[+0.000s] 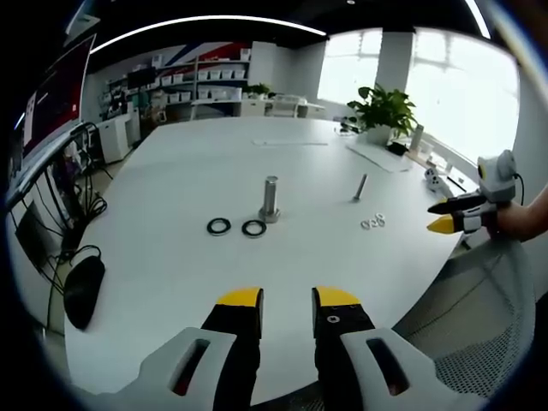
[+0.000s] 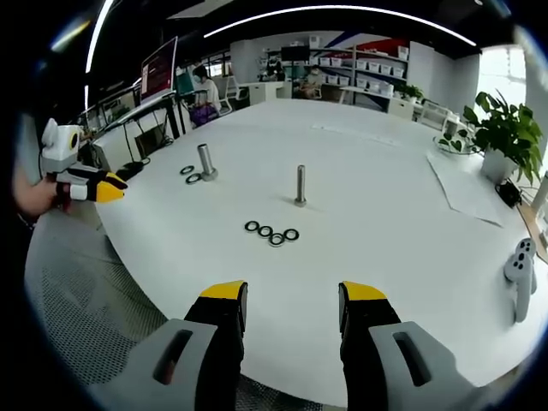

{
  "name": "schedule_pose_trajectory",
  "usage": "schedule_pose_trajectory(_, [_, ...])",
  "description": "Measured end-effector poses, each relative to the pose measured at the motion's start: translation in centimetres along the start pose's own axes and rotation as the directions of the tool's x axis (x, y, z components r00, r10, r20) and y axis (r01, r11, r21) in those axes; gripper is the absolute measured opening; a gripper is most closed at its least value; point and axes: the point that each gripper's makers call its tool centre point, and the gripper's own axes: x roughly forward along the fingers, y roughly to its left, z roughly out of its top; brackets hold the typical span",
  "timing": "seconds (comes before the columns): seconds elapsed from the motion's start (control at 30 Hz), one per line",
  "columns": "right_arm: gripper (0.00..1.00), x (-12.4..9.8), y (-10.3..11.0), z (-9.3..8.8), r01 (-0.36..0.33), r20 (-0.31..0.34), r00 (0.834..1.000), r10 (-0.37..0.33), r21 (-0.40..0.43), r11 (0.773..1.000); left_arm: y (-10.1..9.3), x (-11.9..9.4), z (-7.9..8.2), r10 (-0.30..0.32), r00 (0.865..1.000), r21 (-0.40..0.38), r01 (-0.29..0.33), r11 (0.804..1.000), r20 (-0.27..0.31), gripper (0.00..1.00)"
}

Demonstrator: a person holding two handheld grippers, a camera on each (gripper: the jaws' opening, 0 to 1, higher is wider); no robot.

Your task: Place the washer onto the threaded stud by aligning its center hole with the stud, sliding it down to the base, and recovering from edge contact or off-axis alignment until the washer reaches the visible bottom stop.

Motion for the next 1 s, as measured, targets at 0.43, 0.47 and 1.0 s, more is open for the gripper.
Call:
schedule_pose_trajectory(0.43, [0.46,0.02,0.02,0.04,-0.003,0.003,1.000,0.003,0.001,1.000,0.01,0.03,-0.11,0.001,1.000,0.002,-0.001,1.000,-0.006,0.20])
schedule_pose_trajectory(0.47, [0.46,0.05,-0.02,-0.01,-0.002,0.003,1.000,0.002,0.003,1.000,0.01,0.03,-0.10,0.001,1.000,0.004,-0.001,1.000,-0.006,0.20])
schedule_pose_trajectory(1.0, [0.46,0.05,-0.05,-0.04,0.000,0.000,1.000,0.000,0.004,1.000,0.20,0.02,-0.19,0.008,1.000,0.000,-0.008,1.000,-0.010,0.20])
